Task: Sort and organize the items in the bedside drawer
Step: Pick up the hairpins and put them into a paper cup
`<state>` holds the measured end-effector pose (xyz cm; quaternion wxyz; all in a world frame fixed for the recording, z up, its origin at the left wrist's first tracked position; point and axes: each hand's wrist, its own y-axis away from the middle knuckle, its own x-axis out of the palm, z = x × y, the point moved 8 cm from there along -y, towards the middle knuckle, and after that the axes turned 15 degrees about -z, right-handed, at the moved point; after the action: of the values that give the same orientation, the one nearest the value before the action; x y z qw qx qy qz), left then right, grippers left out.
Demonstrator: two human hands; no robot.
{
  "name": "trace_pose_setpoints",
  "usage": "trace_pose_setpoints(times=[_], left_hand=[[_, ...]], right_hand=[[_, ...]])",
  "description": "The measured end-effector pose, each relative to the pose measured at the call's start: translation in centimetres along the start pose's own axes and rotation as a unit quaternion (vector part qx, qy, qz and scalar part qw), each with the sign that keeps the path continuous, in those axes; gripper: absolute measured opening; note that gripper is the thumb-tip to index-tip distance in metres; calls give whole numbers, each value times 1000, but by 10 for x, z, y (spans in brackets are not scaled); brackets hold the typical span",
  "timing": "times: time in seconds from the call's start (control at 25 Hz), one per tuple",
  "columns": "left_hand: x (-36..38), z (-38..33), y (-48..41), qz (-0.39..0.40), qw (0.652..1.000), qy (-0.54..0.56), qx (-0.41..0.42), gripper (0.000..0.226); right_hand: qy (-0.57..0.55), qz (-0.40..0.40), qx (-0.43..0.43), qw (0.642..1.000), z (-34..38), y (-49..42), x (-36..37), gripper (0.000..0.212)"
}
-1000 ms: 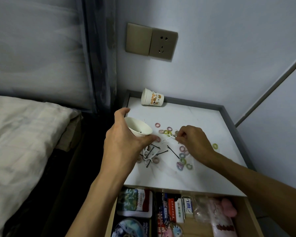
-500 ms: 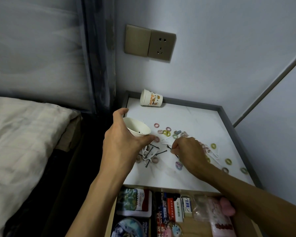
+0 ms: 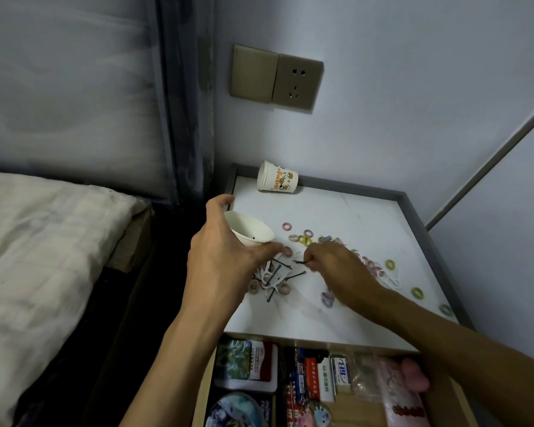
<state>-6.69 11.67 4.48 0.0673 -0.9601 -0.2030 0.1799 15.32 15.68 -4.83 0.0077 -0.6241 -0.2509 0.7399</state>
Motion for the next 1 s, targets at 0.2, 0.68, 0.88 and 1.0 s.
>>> trace_pose_setpoints(times=[0.2,0.68,0.88,1.0], left_hand=[[0,2,-2,-1,1000,4,-1,94],[4,0,-1,-3,1000,20,9,88],[9,-1,1,1,1000,18,13,87],[8,-2,1,1,1000,13,16,88]], right_hand=[[-17,-46,-137,989,11,-4,-1,15],[-104,-3,-89,991,15,-13,10,8],[-28,19,-86,996,15,-8,20,16],[18,14,-106,994,10,3,21,39]])
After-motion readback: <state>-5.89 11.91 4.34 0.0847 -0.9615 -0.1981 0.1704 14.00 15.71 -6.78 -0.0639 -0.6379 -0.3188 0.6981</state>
